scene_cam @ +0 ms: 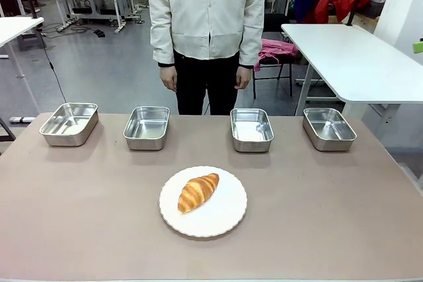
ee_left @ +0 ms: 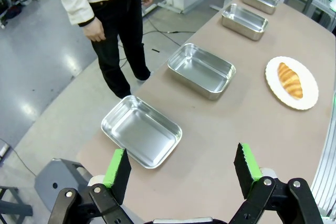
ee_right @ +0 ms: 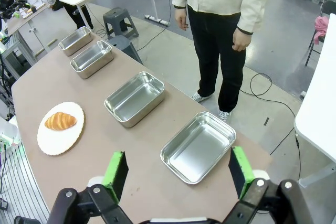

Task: Place the bread in the container.
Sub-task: Place the Butter Roll into the Airtight Container indicated by the human.

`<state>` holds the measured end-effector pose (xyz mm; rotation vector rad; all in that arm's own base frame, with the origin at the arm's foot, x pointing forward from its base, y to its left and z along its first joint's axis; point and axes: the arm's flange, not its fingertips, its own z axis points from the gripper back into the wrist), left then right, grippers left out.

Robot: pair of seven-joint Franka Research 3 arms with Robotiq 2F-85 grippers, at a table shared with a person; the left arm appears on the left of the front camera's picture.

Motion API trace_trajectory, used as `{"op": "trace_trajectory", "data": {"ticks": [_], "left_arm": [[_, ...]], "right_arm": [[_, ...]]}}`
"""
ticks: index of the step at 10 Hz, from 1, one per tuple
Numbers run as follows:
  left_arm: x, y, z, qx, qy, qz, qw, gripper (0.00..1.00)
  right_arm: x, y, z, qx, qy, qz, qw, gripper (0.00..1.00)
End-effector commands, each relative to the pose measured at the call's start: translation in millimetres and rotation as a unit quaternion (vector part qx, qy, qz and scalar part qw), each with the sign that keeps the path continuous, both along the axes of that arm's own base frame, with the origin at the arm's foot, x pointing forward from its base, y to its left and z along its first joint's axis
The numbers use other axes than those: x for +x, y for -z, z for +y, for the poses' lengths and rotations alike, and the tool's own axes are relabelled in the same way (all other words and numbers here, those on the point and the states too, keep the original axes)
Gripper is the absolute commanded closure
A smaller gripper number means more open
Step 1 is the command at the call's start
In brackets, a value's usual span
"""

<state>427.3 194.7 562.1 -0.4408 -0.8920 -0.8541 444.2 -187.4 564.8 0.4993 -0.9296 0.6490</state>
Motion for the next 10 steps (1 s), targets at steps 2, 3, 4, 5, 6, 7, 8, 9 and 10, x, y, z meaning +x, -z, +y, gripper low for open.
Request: {"op": "trace_trajectory", "data": {"ticks": [2, 3, 4, 5, 6, 7, 8, 9, 10], "left_arm": [[-1.2, -1.8, -0.7, -0.002, 0.001, -0.003, 1.0, 0.0], [-1.2, -1.8, -0.7, -0.002, 0.001, -0.003, 1.0, 0.0], [-1.2, -1.8, -0.7, -0.002, 0.001, -0.003, 1.0, 0.0], [-1.2, -1.8, -0.7, -0.002, 0.001, -0.003, 1.0, 0.0], [-1.2, -1.8, -0.7, -0.002, 0.001, -0.003, 1.0, 0.0], [-1.2, -1.8, -0.7, -0.002, 0.001, -0.003, 1.0, 0.0], [-1.2, -1.8, -0.7, -0.002, 0.001, -0.003, 1.0, 0.0], [-1.2, -1.8, -0.7, -0.002, 0.001, -0.003, 1.0, 0.0], [-1.2, -1.8, -0.7, -0.002, 0.001, -0.003, 1.0, 0.0]], "right_arm": [[0.3, -0.1, 0.6, 0.002, -0.002, -0.001, 1.0, 0.0], [0.3, -0.1, 0.6, 0.002, -0.002, -0.001, 1.0, 0.0], [0.3, -0.1, 0.6, 0.002, -0.002, -0.001, 1.0, 0.0], [0.3, -0.1, 0.6, 0.002, -0.002, -0.001, 1.0, 0.0], [0.3, -0.1, 0.6, 0.002, -0.002, -0.001, 1.0, 0.0], [0.3, -0.1, 0.6, 0.002, -0.002, -0.001, 1.0, 0.0], [0.3, -0.1, 0.6, 0.002, -0.002, -0.001, 1.0, 0.0], [0.3, -0.1, 0.6, 0.002, -0.002, -0.001, 1.0, 0.0], [0.3, -0.1, 0.6, 0.002, -0.002, -0.001, 1.0, 0.0]]}}
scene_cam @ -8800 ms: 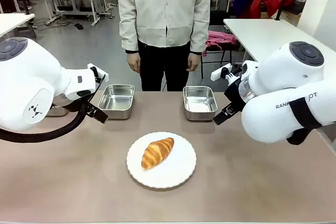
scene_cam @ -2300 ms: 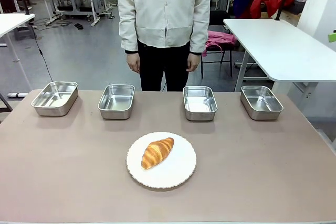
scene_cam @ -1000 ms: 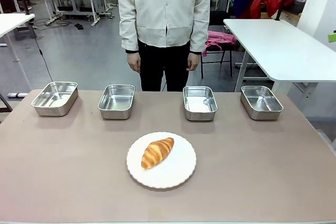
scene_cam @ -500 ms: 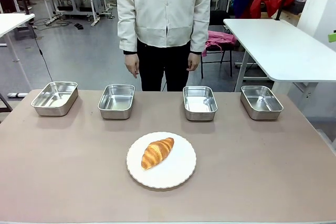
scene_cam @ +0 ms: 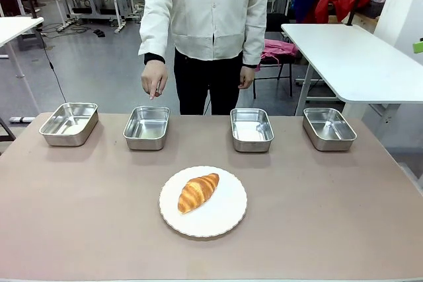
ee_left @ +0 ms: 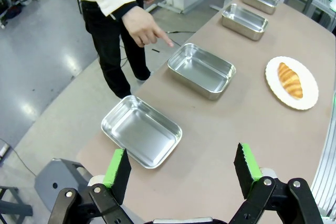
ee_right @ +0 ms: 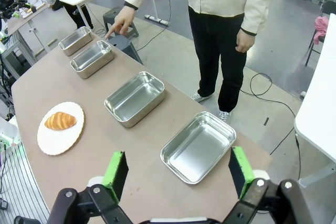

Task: Place the bread in the container.
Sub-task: Place the Butter Roll into the Airtight Container indicated by the human.

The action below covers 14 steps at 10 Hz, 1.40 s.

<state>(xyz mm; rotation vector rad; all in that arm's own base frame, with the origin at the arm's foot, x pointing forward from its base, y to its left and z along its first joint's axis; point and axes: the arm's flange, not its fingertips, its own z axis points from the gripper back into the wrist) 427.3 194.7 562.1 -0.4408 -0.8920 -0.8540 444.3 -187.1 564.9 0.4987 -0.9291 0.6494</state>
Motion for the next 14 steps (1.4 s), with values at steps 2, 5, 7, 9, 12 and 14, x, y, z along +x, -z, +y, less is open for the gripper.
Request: {"op": "trace_trajectory", "data": {"ticks": [2, 5, 7, 9, 12, 14], "left_arm": [[-1.2, -1.8, -0.7, -0.002, 0.001, -0.003, 1.0, 0.0], [-1.2, -1.8, -0.7, -0.002, 0.001, -0.003, 1.0, 0.0], [-1.2, -1.8, -0.7, -0.002, 0.001, -0.003, 1.0, 0.0], [-1.2, -1.8, -0.7, -0.002, 0.001, -0.003, 1.0, 0.0], [-1.2, -1.8, -0.7, -0.002, 0.001, -0.003, 1.0, 0.0], [-1.2, -1.8, -0.7, -0.002, 0.001, -0.003, 1.0, 0.0]], "right_arm": [[0.3, 0.0, 0.4, 0.002, -0.002, -0.001, 1.0, 0.0], [0.3, 0.0, 0.4, 0.002, -0.002, -0.001, 1.0, 0.0], [0.3, 0.0, 0.4, 0.002, -0.002, -0.001, 1.0, 0.0], [0.3, 0.0, 0.4, 0.002, -0.002, -0.001, 1.0, 0.0], [0.3, 0.0, 0.4, 0.002, -0.002, -0.001, 1.0, 0.0], [0.3, 0.0, 0.4, 0.002, -0.002, -0.001, 1.0, 0.0]]}}
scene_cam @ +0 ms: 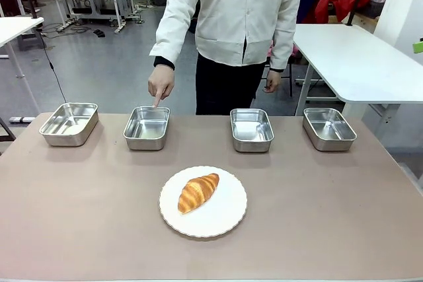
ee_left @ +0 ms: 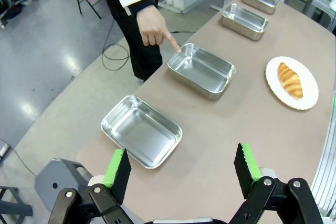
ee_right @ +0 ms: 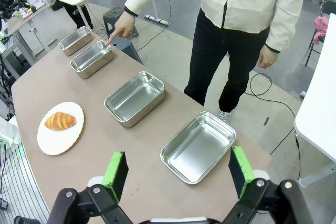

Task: Place the bread in the container.
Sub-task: Place the Butter Roll into the Airtight Container indicated by the human.

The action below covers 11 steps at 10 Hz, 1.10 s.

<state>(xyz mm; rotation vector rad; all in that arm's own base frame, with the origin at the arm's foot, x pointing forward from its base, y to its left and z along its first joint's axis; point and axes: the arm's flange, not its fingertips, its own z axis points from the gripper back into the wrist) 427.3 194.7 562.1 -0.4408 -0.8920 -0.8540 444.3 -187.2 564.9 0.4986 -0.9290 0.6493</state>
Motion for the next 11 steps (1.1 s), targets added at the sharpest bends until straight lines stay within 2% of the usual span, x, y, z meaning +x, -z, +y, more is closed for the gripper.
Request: {"op": "trace_trajectory", "data": {"ticks": [1, 2, 4, 6, 8, 9, 11], "left_arm": [[-1.2, -1.8, -0.7, -0.002, 0.001, -0.003, 1.0, 0.0], [0.0, 0.0, 0.0, 0.0, 0.0, 0.0, 1.0, 0.0], [16.3, -20.1, -46.3, -0.01, -0.034, 0.057, 0.998, 0.0], [38.0, -32.3, -107.7, 0.004, -0.042, 0.107, 0.993, 0.0], [63.0, -24.1, -186.6, 0.025, -0.041, 0.165, 0.985, 0.0], [69.6, -13.8, -226.0, 0.042, -0.026, 0.198, 0.979, 0.0], [74.7, 14.7, -297.6, 0.08, -0.037, 0.248, 0.965, 0.0]], "right_arm": [[0.3, 0.0, 0.4, 0.002, -0.002, -0.001, 1.0, 0.0], [0.3, 0.0, 0.4, 0.002, -0.002, -0.001, 1.0, 0.0], [0.3, 0.0, 0.4, 0.002, -0.002, -0.001, 1.0, 0.0], [0.3, 0.0, 0.4, 0.002, -0.002, -0.001, 1.0, 0.0], [0.3, 0.0, 0.4, 0.002, -0.002, -0.001, 1.0, 0.0], [0.3, 0.0, 0.4, 0.002, -0.002, -0.001, 1.0, 0.0], [0.3, 0.0, 0.4, 0.002, -0.002, -0.001, 1.0, 0.0]]}}
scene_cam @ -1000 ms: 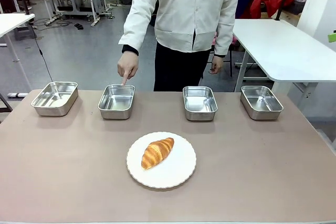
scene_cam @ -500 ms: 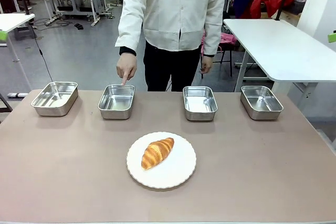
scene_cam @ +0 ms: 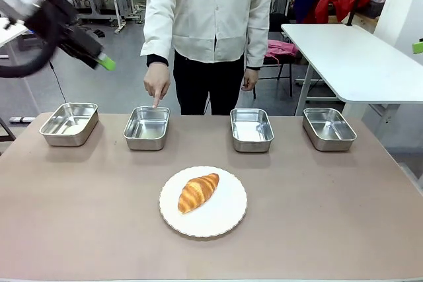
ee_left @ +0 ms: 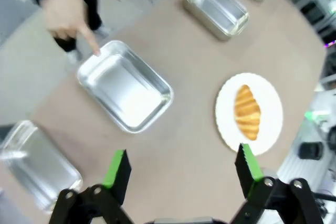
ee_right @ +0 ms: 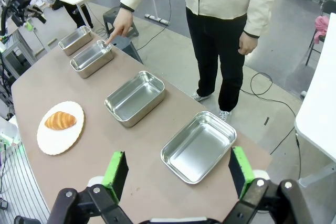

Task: Place the bread in the container.
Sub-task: Place the Butter Roll into the Airtight Container indicated by the human.

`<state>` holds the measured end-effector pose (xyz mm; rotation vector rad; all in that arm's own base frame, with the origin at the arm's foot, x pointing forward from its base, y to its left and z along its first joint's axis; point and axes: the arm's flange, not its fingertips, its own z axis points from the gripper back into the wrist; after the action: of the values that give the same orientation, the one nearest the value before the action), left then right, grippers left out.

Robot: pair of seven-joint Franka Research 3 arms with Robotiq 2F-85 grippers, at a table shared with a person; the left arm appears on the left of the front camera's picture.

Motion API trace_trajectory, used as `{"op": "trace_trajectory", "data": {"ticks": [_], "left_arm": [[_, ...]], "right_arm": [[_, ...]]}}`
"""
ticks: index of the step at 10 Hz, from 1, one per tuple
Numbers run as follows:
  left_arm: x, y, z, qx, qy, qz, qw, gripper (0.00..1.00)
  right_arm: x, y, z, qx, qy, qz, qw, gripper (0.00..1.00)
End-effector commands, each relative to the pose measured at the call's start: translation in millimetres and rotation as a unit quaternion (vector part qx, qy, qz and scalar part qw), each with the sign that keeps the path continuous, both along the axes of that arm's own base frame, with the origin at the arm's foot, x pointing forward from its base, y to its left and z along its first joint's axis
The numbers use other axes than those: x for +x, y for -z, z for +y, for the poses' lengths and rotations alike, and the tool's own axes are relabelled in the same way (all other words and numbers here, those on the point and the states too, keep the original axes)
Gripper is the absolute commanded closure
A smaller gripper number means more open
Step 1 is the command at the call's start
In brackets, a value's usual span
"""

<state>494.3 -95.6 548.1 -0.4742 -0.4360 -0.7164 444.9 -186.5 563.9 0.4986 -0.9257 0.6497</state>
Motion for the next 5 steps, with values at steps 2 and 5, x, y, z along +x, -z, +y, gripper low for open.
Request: {"op": "trace_trajectory", "data": {"ticks": [2, 5], "left_arm": [[3.5, 43.0, -69.2, 0.065, -0.012, 0.077, 0.995, 0.0], [2.5, 113.7, -130.1, 0.126, -0.053, 0.144, 0.98, 0.0]], "right_arm": [[-0.4, -1.0, -0.2, 0.003, -0.002, -0.003, 1.0, 0.0], [-0.4, -1.0, -0.2, 0.003, -0.002, -0.003, 1.0, 0.0]]}}
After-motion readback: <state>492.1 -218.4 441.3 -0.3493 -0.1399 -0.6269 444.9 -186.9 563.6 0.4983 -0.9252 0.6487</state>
